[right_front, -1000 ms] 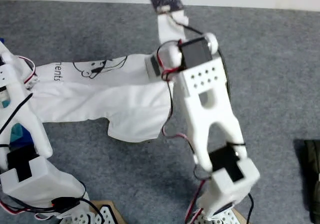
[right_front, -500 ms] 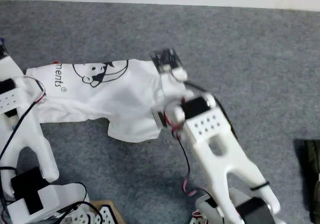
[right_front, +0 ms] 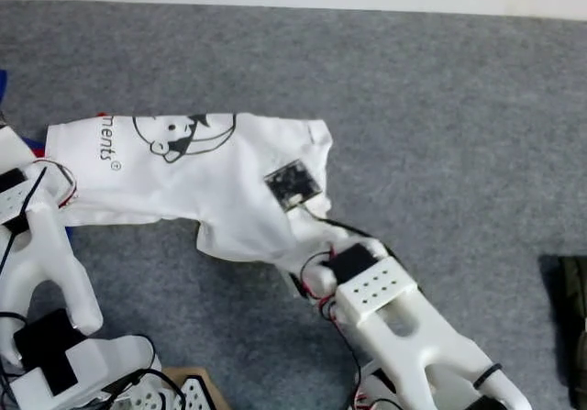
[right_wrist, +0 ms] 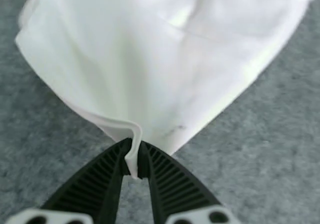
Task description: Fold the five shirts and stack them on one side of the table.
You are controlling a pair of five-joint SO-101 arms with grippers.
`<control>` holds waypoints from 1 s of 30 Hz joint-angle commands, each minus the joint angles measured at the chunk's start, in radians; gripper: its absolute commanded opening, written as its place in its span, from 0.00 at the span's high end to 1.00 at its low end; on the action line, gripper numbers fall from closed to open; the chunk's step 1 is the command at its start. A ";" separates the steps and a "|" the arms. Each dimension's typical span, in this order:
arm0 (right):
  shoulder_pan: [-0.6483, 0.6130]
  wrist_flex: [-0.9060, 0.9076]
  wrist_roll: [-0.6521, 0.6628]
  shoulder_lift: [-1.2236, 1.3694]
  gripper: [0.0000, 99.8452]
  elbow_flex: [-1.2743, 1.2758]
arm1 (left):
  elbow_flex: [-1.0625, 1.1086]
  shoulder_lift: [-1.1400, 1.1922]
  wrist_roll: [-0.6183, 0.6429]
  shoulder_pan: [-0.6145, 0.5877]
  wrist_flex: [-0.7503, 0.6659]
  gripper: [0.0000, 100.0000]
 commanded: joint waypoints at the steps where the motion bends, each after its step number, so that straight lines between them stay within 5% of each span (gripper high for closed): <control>1: -0.027 -0.031 0.011 -0.031 0.99 -0.001 | -0.004 -0.045 -0.003 -0.021 -0.048 0.99; 13: -0.042 -0.127 0.097 -0.028 0.99 0.082 | 0.018 -0.044 -0.005 -0.030 -0.075 0.98; 22: -0.068 -0.122 0.120 -0.038 0.89 0.097 | 0.041 -0.047 -0.003 -0.028 -0.078 0.62; 30: -0.047 0.047 0.124 -0.038 0.83 -0.056 | 0.028 -0.054 -0.006 -0.053 -0.077 0.66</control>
